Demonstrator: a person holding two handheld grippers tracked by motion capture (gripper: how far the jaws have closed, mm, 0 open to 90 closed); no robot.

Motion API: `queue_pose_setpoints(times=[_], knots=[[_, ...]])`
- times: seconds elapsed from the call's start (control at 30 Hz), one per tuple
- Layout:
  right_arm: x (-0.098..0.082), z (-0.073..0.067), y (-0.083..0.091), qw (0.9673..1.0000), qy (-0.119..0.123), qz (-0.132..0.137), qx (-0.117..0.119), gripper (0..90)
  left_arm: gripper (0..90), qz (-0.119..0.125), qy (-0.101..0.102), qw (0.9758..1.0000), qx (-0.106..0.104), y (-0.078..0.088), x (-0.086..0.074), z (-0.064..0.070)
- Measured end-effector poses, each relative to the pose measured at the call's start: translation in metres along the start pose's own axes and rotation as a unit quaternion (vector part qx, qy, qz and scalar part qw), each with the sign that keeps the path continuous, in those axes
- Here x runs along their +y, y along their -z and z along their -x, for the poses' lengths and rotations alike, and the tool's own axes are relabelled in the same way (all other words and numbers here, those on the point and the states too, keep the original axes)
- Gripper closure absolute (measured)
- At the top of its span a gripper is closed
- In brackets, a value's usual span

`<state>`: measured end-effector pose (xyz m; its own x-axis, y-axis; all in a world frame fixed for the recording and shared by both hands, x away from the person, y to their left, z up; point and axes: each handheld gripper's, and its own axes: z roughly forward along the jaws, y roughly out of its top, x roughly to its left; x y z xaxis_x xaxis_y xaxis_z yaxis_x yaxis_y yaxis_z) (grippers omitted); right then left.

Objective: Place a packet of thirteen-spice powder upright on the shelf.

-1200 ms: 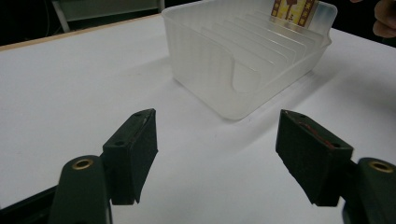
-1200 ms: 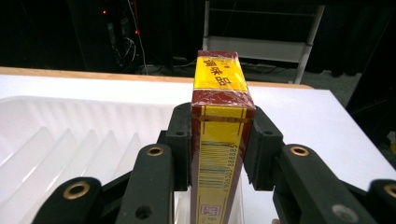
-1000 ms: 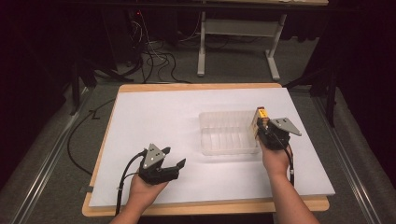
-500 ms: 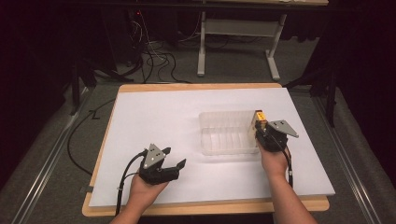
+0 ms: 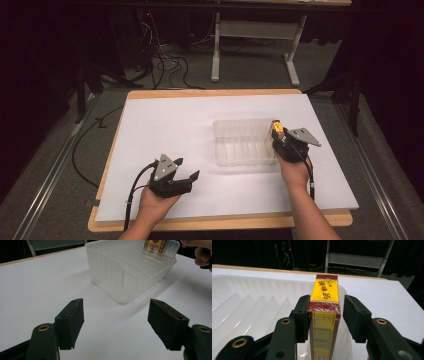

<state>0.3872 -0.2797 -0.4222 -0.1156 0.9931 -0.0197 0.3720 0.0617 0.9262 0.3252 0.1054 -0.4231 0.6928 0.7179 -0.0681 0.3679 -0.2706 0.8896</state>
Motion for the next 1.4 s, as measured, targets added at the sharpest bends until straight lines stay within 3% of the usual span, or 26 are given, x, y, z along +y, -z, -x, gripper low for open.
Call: queue_pose_setpoints(times=[0.3, 0.53, 0.67, 0.83, 1.03, 1.17, 1.23, 1.3, 1.33, 1.4], knots=[[0.002, 0.002, 0.005, 0.9999, 0.001, 0.001, 0.011, 47.6, 29.5, -0.001, 0.001, 1.0, 0.0, 0.0, 0.0, 0.0], [0.008, 0.003, 0.02, 0.9991, 0.0, 0.003, 0.043, 37.5, 29.5, -0.003, 0.0, 1.0, 0.0, 0.0, -0.001, 0.0], [0.014, -0.002, 0.033, 0.9978, 0.015, 0.013, 0.064, 33.0, 29.5, -0.004, 0.0, 1.0, -0.001, -0.001, -0.001, 0.0], [0.016, -0.015, 0.05, 0.9937, 0.038, 0.022, 0.103, 26.7, 29.5, -0.008, -0.003, 1.0, -0.003, -0.001, -0.001, 0.001], [0.009, -0.036, 0.069, 0.9847, 0.052, 0.011, 0.166, 20.1, 29.5, -0.011, -0.007, 0.9999, -0.009, -0.003, -0.002, 0.005], [-0.003, -0.046, 0.077, 0.9809, 0.067, 0.009, 0.183, 18.9, 29.5, -0.016, -0.013, 0.9996, -0.018, -0.005, -0.003, 0.01], [-0.011, -0.049, 0.08, 0.9804, 0.071, 0.009, 0.184, 18.8, 29.3, -0.023, -0.02, 0.9993, -0.02, -0.009, -0.004, 0.013], [-0.029, -0.049, 0.08, 0.9819, 0.068, 0.011, 0.177, 20.9, 28.8, -0.03, -0.024, 0.999, -0.024, -0.012, -0.006, 0.016], [-0.037, -0.049, 0.078, 0.9807, 0.064, -0.002, 0.185, 19.6, 28.6, -0.032, -0.025, 0.9989, -0.025, -0.014, -0.006, 0.017], [-0.046, -0.05, 0.074, 0.978, 0.089, -0.03, 0.186, 18.3, 28.2, -0.035, -0.026, 0.9986, -0.03, -0.016, -0.007, 0.021]])
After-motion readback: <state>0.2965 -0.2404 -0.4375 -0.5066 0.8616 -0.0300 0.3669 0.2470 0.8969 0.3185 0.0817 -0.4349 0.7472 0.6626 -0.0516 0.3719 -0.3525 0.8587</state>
